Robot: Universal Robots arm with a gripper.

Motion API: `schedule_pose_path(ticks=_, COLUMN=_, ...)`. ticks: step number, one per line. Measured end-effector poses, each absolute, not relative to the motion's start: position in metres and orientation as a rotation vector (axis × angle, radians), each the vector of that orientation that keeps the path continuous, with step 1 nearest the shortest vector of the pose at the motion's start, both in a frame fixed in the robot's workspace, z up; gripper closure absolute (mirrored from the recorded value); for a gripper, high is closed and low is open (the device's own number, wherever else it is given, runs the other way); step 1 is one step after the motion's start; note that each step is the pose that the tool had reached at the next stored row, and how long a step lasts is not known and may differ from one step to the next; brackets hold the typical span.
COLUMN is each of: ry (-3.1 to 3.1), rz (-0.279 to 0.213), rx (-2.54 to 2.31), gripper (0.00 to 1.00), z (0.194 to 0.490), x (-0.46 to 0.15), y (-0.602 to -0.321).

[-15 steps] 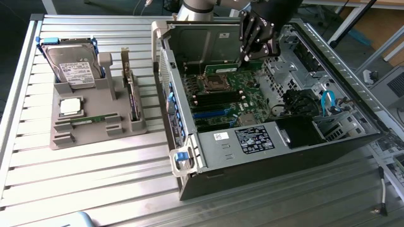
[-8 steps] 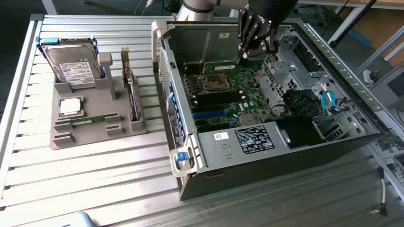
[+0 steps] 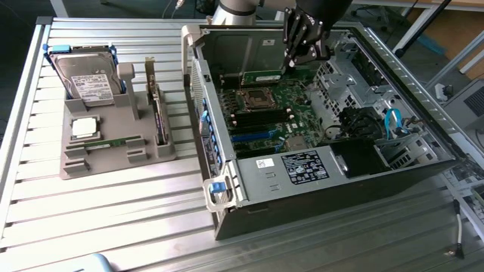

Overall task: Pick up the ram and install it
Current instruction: 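Pick up the ram and move it above insertion slot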

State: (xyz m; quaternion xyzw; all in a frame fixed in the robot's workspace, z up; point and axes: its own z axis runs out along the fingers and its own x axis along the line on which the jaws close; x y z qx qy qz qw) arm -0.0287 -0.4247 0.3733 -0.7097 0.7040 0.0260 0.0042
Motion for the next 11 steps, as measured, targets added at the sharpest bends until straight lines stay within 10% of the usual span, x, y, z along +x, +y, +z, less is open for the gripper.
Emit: schedule_pose_path(ticks=11, ry=2.206, rz=0.082, rx=-2.224, gripper=0.88, z=0.3729, x=-0.0286, y=-0.4159)
